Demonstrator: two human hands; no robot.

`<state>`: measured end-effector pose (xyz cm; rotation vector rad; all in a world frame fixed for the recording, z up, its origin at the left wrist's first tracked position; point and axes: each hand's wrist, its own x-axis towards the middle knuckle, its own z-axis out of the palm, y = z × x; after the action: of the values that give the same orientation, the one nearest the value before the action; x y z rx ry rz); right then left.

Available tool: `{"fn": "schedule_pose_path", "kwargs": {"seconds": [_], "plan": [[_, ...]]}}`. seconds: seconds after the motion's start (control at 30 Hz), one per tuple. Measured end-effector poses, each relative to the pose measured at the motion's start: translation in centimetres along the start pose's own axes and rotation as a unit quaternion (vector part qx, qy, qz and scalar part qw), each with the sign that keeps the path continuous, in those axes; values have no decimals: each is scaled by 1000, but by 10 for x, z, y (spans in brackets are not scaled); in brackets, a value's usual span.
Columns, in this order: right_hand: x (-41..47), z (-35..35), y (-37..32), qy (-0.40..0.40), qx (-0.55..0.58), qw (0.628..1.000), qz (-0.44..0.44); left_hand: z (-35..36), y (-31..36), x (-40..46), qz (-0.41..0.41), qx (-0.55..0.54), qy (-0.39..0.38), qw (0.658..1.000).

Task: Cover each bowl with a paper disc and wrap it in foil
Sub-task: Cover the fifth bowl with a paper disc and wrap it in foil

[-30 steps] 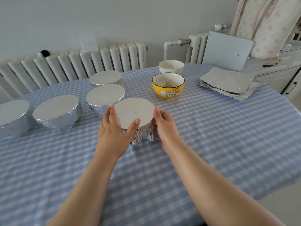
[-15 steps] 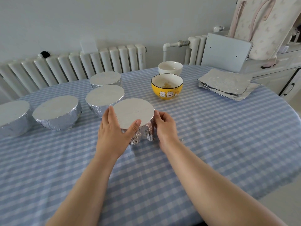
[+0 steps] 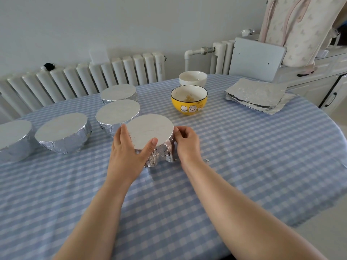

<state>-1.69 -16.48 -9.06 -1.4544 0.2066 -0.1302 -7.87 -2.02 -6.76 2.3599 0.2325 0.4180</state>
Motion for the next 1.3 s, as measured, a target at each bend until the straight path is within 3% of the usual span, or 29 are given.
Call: {"fn": "schedule_pose_path", "kwargs": {"seconds": [0.17,0.5,0.87,1.3], "plan": [[-3,-1,1,-3,17,1000,3,-1,0,1,3,1,0,1000],[2,-4,-2,-4,-115,992,-45,-1,-2,2,12,11,-6,1000],[10,-5,7,-26,36,999,18,-1,-1,2,9,6,-5,1000],[21,-5,-1,-80,9,995,63,1,2,0,9,-8,12,1000]]}}
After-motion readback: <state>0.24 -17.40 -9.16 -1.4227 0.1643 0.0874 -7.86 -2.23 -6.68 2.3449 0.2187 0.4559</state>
